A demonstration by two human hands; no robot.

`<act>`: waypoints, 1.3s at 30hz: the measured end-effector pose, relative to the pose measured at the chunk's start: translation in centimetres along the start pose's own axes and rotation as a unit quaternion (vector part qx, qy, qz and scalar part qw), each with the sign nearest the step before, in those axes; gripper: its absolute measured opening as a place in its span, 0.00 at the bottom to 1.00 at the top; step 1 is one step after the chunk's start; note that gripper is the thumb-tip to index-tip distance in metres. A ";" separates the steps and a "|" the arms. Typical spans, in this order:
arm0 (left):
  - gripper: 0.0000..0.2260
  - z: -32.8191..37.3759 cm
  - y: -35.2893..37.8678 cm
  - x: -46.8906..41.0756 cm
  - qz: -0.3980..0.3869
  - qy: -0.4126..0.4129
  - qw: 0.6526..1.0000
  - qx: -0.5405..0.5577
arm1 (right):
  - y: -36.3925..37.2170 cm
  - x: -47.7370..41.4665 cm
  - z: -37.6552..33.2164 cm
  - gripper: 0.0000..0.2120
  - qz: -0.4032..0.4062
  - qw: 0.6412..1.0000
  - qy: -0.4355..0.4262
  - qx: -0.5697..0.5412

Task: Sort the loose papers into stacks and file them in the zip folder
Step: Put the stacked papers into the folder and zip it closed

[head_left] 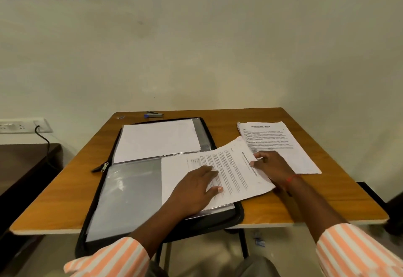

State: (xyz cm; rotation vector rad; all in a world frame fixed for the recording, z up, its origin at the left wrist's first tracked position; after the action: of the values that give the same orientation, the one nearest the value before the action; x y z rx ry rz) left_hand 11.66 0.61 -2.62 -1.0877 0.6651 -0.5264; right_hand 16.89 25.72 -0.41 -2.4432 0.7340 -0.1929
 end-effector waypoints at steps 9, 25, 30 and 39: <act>0.27 0.5 -1.1 2.1 0.074 -0.012 0.997 0.025 | 1.4 1.9 -0.4 0.02 0.051 0.998 0.023 -0.032; 0.12 3.4 -4.0 4.1 0.232 0.075 0.967 -0.077 | 10.6 4.2 -4.2 0.16 -0.011 0.997 0.028 -0.077; 0.15 3.5 -4.1 4.2 0.220 0.075 0.970 -0.067 | 12.1 4.1 -5.0 0.22 -0.065 0.989 0.108 -0.078; 0.21 3.6 -4.0 4.0 0.162 0.060 0.984 -0.046 | 10.8 5.6 -6.1 0.18 -0.095 0.985 0.119 -0.083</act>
State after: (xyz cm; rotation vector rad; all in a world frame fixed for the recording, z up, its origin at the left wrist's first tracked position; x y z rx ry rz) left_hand 16.78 -1.42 1.26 -1.0134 0.9600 -0.2832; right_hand 14.85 12.29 -1.68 -2.6809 0.6374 -0.5245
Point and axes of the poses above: each hand's wrist, its own x-axis away from the middle knuckle, its own y-axis out of the palm, z = x × y, the point moved 8 cm from there along -x, towards the middle knuckle, and after that the axes turned 7 degrees about z, right-handed, at the moved point
